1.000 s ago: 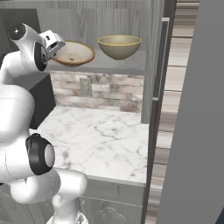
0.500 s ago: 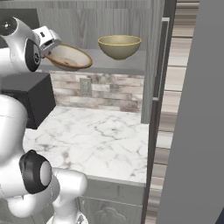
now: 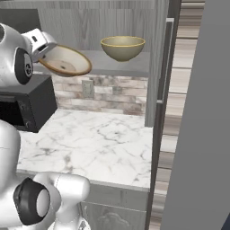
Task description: Move the bowls from the cabinet to the plates on the dining table.
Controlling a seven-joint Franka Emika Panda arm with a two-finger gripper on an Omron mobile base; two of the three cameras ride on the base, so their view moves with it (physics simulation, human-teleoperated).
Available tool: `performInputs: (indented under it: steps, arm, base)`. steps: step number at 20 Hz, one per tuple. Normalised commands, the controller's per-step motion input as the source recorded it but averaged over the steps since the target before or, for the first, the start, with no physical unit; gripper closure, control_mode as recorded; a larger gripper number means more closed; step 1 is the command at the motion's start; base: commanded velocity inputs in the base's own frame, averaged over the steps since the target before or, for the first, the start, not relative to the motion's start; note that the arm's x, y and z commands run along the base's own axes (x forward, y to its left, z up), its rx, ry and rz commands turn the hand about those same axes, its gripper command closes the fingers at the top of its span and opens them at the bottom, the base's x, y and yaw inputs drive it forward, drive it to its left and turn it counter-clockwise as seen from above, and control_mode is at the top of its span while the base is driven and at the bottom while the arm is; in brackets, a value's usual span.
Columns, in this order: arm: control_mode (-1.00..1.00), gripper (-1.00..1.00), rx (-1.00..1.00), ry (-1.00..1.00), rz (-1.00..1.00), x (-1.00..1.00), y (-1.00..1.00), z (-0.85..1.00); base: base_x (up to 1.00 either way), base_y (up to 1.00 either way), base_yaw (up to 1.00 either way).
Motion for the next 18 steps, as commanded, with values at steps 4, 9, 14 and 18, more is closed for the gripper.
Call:
performInputs:
  steps: [4,9,14,18]
  arm:
    - [-1.00,1.00,0.00,-0.08,0.06,-0.65,-0.04,0.00]
    - [-1.00,1.00,0.00,-0.02,0.04,-0.63,-0.07,0.00]
    - [-1.00,1.00,-0.01,0.00,0.03,-0.58,-0.07,0.00]
    - [-1.00,1.00,-0.01,0.02,0.00,-0.50,-0.11,0.00]
  base:
    - [0.00,0.00,0.00]
    - [0.00,0.00,0.00]
    - [0.00,0.00,0.00]
    - [0.00,0.00,0.00]
